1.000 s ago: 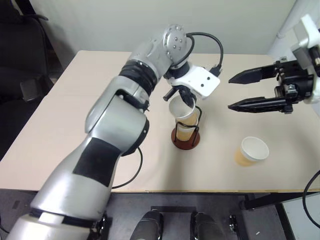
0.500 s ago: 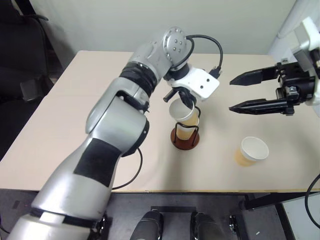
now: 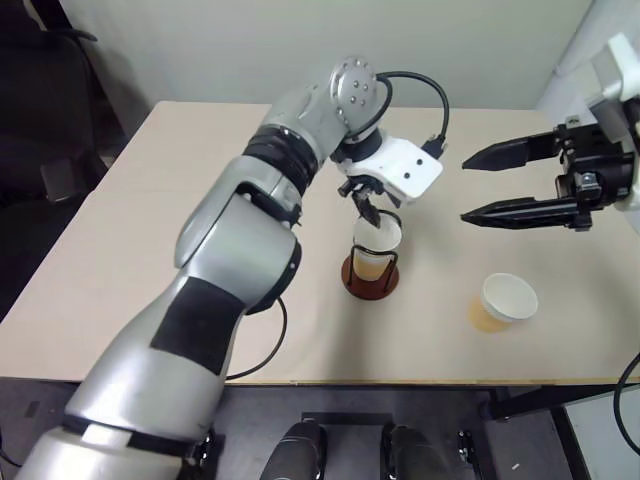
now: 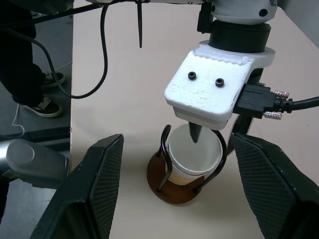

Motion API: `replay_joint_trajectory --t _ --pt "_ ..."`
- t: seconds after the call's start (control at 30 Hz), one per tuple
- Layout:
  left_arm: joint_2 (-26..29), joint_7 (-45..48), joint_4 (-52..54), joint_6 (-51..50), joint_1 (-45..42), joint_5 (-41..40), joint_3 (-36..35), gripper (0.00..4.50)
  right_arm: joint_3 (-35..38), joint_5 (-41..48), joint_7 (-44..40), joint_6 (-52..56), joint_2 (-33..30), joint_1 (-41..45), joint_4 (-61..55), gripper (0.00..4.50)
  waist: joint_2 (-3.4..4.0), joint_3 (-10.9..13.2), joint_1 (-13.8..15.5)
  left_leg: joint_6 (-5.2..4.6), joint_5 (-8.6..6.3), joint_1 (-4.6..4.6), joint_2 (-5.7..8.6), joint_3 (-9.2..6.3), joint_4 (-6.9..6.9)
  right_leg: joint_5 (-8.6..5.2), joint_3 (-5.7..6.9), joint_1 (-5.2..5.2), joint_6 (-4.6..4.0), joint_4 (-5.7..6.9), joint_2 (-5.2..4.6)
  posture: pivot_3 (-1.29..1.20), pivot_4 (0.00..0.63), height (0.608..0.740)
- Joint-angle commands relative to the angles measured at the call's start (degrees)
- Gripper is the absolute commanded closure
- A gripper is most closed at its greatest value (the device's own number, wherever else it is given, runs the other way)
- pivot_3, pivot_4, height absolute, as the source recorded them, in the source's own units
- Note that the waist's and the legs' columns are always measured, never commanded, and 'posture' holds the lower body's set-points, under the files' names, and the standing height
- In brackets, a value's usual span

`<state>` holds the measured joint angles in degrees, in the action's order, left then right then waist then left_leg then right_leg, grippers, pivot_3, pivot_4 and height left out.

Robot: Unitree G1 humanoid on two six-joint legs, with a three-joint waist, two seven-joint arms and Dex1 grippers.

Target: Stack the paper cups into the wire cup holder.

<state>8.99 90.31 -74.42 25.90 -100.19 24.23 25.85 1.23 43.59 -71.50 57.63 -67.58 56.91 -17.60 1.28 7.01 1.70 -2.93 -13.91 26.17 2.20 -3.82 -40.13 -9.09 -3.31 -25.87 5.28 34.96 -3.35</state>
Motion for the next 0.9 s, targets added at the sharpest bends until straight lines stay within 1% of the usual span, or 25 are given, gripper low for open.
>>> replay_joint_trajectory --t 0.03,0.2,0.3,0.37,0.47,0.53,0.6,0.7,0.73,0.77,0.87,0.9 --pt "-0.6 -1.2 0.4 0.2 -1.9 0.0 -0.5 1.74 2.1 0.4 0.1 -0.3 -1.0 0.6 -0.7 1.01 0.0 0.0 0.0 0.0 0.0 0.0 0.01 0.0 0.0 0.0 0.01 0.0 0.0 0.0 0.01 0.0 0.15 0.74" --pt "-1.8 -6.0 0.0 -2.5 -2.6 -0.8 -1.8 1.74 2.1 0.2 0.1 -0.3 -1.2 0.5 -0.6 1.01 0.0 0.0 0.0 0.01 0.0 0.0 0.0 0.0 0.0 0.0 0.01 0.01 0.0 -0.01 0.0 0.0 0.15 0.74" --pt "-2.8 -9.7 -0.3 -8.6 -3.5 -5.7 -7.3 1.74 2.4 0.1 0.4 0.0 -1.7 -0.1 -0.9 1.01 -0.01 0.0 0.1 0.01 0.01 0.01 0.0 0.01 0.0 0.0 0.02 0.01 0.0 -0.01 0.0 0.0 0.15 0.74" --pt "-2.3 -12.7 0.1 -10.2 -3.1 -8.8 -11.2 1.74 3.0 0.1 1.0 0.3 -2.3 -2.0 -1.5 1.01 -0.01 0.0 0.1 0.06 0.04 0.02 0.01 0.01 0.01 0.0 0.02 0.01 0.01 -0.02 0.0 0.0 0.15 0.74" --pt "0.0 -13.4 0.5 -13.9 -1.9 -13.8 -16.9 1.74 4.8 0.3 1.9 0.8 -3.5 -6.7 -2.9 1.01 0.0 0.0 0.0 0.23 0.14 -0.02 0.0 0.03 0.03 -0.02 0.0 0.02 0.03 -0.01 0.01 0.0 0.15 0.74" --pt "2.7 -9.2 0.8 -17.6 -0.7 -17.0 -19.9 1.74 6.5 0.7 2.4 1.4 -4.4 -10.1 -3.7 1.01 0.02 0.0 0.0 0.3 0.18 -0.02 -0.01 0.05 0.05 -0.03 0.0 0.0 0.04 0.02 0.02 0.0 0.15 0.74" --pt "5.3 -4.3 1.5 -20.2 0.8 -18.6 -21.1 1.74 8.2 0.6 2.7 1.5 -5.5 -13.2 -4.2 1.01 0.06 0.0 -0.1 0.34 0.2 -0.07 -0.02 0.05 0.08 -0.05 -0.02 0.0 0.04 0.03 0.04 0.0 0.15 0.74" --pt "7.7 0.9 3.2 -24.1 2.4 -20.8 -22.1 1.74 10.5 1.0 2.3 1.5 -7.0 -17.1 -4.6 1.01 0.08 0.0 -0.2 0.39 0.26 -0.11 -0.03 0.05 0.06 -0.06 -0.04 0.01 0.03 0.07 0.07 0.0 0.15 0.74" --pt "8.8 1.8 4.6 -27.4 3.1 -23.2 -21.1 1.74 11.5 1.0 2.3 1.7 -7.5 -18.8 -4.7 1.01 0.07 0.0 0.1 0.39 0.28 -0.1 -0.04 0.05 0.05 -0.06 -0.02 0.01 0.02 0.05 0.07 0.0 0.15 0.74" --pt "10.5 2.2 8.2 -31.8 4.9 -27.8 -18.4 1.74 12.6 0.9 2.1 1.8 -7.9 -21.0 -5.0 1.01 0.07 0.0 0.2 0.36 0.29 -0.08 -0.02 0.04 0.04 -0.06 0.01 0.05 0.02 0.03 0.05 0.0 0.15 0.74" --pt "16.7 2.2 22.8 -42.2 11.6 -41.4 -9.0 1.74 14.9 0.6 2.1 1.5 -8.6 -26.6 -6.5 1.01 0.08 0.0 0.1 0.33 0.32 -0.09 -0.02 0.05 0.01 -0.03 0.0 0.09 0.05 0.0 0.03 0.0 0.15 0.74" --pt "18.4 2.2 26.3 -44.2 13.0 -44.3 -6.9 1.74 15.3 0.5 2.0 1.1 -8.8 -28.0 -6.8 1.01 0.09 -0.1 0.1 0.35 0.33 -0.1 -0.02 0.06 -0.03 -0.03 0.0 0.09 0.05 0.04 0.03 0.0 0.15 0.74"
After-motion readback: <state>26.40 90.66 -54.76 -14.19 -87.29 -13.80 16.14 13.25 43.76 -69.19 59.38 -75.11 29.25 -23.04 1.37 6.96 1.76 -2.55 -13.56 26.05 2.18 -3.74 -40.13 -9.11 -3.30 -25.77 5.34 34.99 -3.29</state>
